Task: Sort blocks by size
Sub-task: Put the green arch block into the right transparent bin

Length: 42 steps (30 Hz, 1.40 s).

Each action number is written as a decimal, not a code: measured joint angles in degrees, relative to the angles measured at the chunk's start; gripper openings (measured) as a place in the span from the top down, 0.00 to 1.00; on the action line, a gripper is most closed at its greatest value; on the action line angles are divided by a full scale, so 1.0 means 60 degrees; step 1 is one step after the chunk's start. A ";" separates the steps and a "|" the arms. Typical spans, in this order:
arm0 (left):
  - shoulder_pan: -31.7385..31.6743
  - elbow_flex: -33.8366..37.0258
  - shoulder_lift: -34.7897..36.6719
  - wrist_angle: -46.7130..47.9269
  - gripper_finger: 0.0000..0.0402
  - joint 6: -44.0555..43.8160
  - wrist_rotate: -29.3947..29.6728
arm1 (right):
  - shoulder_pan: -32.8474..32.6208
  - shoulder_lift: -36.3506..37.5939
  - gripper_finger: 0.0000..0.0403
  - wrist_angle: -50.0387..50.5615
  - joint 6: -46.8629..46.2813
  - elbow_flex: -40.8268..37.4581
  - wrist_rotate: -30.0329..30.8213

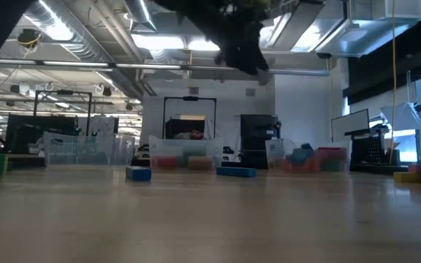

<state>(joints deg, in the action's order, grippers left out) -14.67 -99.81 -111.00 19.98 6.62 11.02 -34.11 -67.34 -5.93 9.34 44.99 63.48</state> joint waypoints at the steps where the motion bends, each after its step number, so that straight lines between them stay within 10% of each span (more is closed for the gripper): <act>1: 0.0095 -0.0002 0.0139 0.0289 0.48 0.0055 0.0152 | 0.0000 0.0001 0.45 0.0003 0.0000 0.0000 -0.0001; 9: 0.0832 0.0228 0.1510 0.3252 0.48 -0.0143 0.1337 | 0.0000 0.0001 0.45 0.0003 -0.0004 0.0000 -0.0004; 18: 0.1982 0.3446 0.4438 0.3739 0.48 -0.1899 0.1973 | 0.0000 0.0001 0.45 -0.0006 -0.0230 0.0000 -0.0004; 29: 0.4938 0.5448 0.6101 0.7380 0.48 -0.6856 0.1595 | 0.0000 0.0001 0.45 -0.0041 -0.1382 0.0000 -0.0862; 42: 0.7015 0.7835 0.6039 0.7930 0.48 -1.3302 0.1160 | 0.0000 -0.0003 0.45 0.0008 -0.2534 0.0004 -0.1726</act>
<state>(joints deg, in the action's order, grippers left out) 27.42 -52.80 -74.76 67.57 -73.19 17.98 -34.11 -67.35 -5.88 -5.86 45.01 53.13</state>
